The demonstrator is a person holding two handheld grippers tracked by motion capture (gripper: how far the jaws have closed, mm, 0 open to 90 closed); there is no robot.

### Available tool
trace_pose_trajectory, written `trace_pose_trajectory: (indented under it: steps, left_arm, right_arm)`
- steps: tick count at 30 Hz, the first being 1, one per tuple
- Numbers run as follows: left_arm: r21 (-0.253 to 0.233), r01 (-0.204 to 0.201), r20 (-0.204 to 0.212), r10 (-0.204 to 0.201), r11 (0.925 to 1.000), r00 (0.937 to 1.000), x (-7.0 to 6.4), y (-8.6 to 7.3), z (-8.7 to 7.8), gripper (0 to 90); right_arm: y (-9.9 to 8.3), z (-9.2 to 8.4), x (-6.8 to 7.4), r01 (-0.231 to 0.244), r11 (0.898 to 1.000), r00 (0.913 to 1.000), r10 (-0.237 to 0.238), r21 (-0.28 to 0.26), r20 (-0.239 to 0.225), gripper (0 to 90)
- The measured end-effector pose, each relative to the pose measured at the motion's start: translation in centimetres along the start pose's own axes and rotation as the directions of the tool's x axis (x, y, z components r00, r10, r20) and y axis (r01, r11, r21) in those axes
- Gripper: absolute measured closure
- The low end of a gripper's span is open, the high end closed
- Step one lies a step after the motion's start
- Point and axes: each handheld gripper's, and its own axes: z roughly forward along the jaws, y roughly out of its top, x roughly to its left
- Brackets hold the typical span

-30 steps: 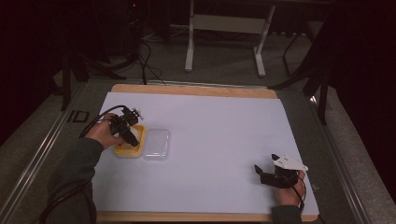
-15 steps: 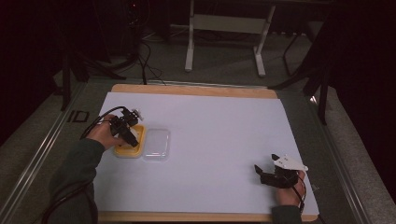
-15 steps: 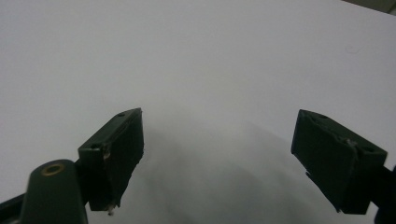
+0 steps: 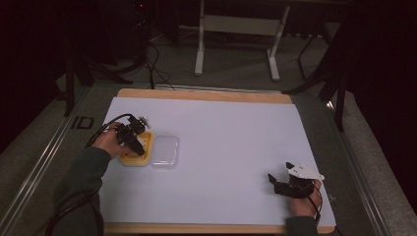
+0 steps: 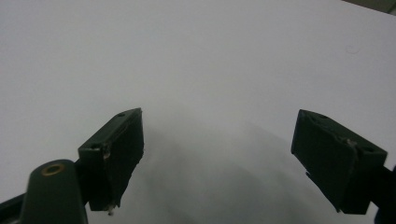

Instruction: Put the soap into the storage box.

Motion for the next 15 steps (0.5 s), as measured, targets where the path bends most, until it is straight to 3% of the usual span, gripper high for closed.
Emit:
trace_pose_trajectory:
  steps: [15]
  left_arm:
    - [0.006,-0.024,-0.004,0.024,0.9997,0.9997,-0.07,0.06,0.64,25.1]
  right_arm:
    - [0.00,0.02,0.00,0.002,1.000,1.0000,-0.002,0.000,0.000,16.9]
